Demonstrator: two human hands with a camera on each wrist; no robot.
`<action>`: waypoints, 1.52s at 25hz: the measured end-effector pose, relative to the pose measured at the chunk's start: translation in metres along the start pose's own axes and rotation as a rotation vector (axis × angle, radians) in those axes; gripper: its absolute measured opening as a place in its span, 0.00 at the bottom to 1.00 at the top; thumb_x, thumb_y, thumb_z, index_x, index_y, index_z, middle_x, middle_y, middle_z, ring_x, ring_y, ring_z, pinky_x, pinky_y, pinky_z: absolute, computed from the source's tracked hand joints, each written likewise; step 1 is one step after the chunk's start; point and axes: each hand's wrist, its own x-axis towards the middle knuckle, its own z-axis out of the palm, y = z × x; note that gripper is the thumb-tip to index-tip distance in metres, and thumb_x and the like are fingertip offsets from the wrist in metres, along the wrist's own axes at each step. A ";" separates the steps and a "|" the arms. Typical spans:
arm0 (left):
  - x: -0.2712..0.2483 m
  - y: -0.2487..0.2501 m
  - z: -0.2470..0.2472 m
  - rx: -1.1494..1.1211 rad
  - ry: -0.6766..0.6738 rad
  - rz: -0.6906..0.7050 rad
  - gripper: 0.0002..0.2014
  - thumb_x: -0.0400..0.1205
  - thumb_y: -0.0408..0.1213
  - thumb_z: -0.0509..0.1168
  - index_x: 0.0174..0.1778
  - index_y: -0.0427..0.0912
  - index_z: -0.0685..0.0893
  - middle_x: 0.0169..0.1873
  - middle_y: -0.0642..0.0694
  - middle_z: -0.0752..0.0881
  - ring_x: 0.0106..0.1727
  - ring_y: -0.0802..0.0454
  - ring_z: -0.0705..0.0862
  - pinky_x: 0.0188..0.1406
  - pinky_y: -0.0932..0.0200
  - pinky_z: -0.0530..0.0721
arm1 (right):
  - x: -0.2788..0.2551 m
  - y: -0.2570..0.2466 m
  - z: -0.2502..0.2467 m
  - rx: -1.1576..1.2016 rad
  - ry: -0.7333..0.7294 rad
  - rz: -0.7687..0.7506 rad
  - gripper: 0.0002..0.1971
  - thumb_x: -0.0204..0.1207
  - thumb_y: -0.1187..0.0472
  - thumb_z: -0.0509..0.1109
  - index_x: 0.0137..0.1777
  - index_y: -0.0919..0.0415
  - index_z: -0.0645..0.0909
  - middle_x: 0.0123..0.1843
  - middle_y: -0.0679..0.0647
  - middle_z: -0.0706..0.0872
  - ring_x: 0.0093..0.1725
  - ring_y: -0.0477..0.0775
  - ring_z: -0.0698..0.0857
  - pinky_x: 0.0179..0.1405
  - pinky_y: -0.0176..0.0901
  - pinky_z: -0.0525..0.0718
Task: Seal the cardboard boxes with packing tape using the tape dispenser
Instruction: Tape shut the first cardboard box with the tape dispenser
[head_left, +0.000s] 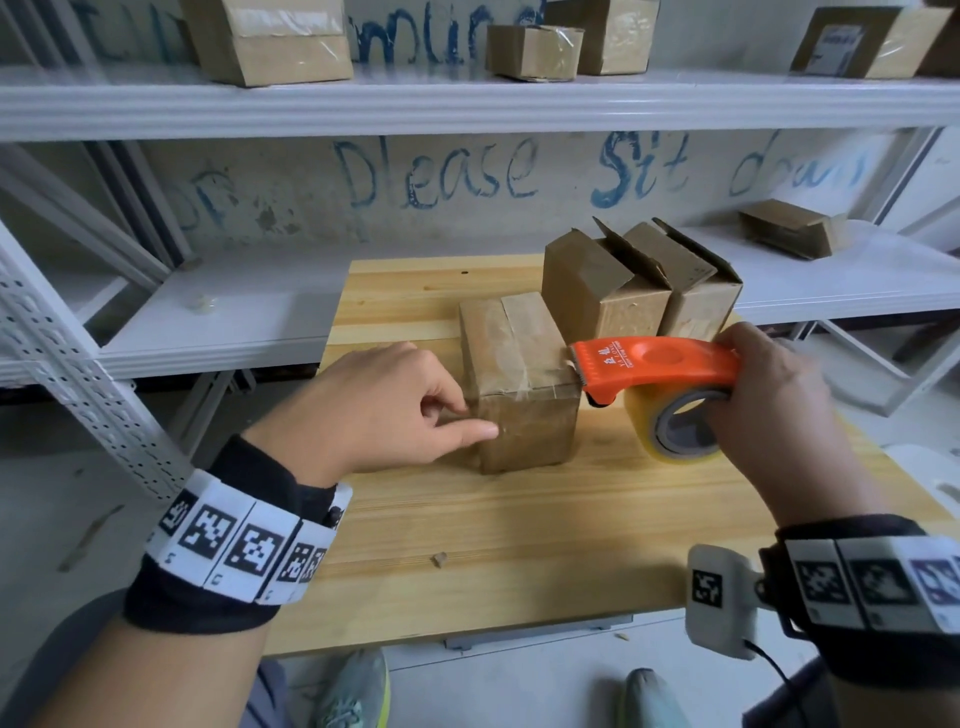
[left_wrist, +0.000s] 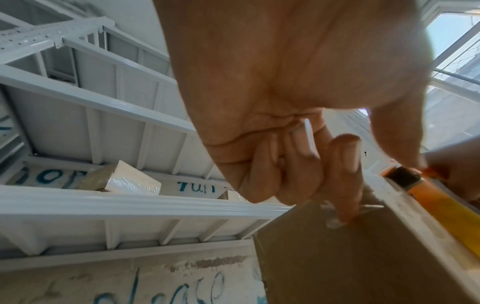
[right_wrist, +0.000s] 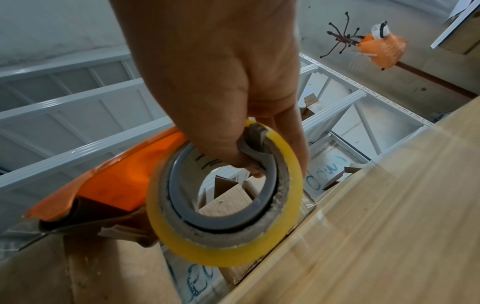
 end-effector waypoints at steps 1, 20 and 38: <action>0.000 0.001 0.001 -0.049 -0.025 -0.041 0.25 0.79 0.66 0.66 0.28 0.49 0.86 0.18 0.52 0.71 0.23 0.55 0.68 0.27 0.63 0.68 | -0.001 0.000 0.000 0.002 -0.004 0.001 0.18 0.62 0.81 0.70 0.50 0.65 0.80 0.30 0.45 0.70 0.30 0.40 0.67 0.27 0.31 0.63; 0.020 0.004 0.010 -0.477 0.132 -0.017 0.10 0.84 0.41 0.71 0.59 0.53 0.91 0.73 0.63 0.80 0.72 0.80 0.71 0.78 0.72 0.63 | -0.001 0.001 0.013 0.028 -0.110 -0.022 0.18 0.65 0.76 0.71 0.53 0.61 0.77 0.39 0.58 0.81 0.34 0.56 0.78 0.33 0.45 0.75; 0.019 -0.002 0.021 -0.151 0.188 -0.109 0.31 0.75 0.38 0.79 0.74 0.52 0.76 0.67 0.59 0.83 0.69 0.52 0.81 0.72 0.47 0.79 | 0.004 0.030 -0.001 -0.088 -0.123 0.226 0.19 0.65 0.75 0.72 0.56 0.63 0.79 0.40 0.63 0.81 0.37 0.61 0.73 0.38 0.47 0.70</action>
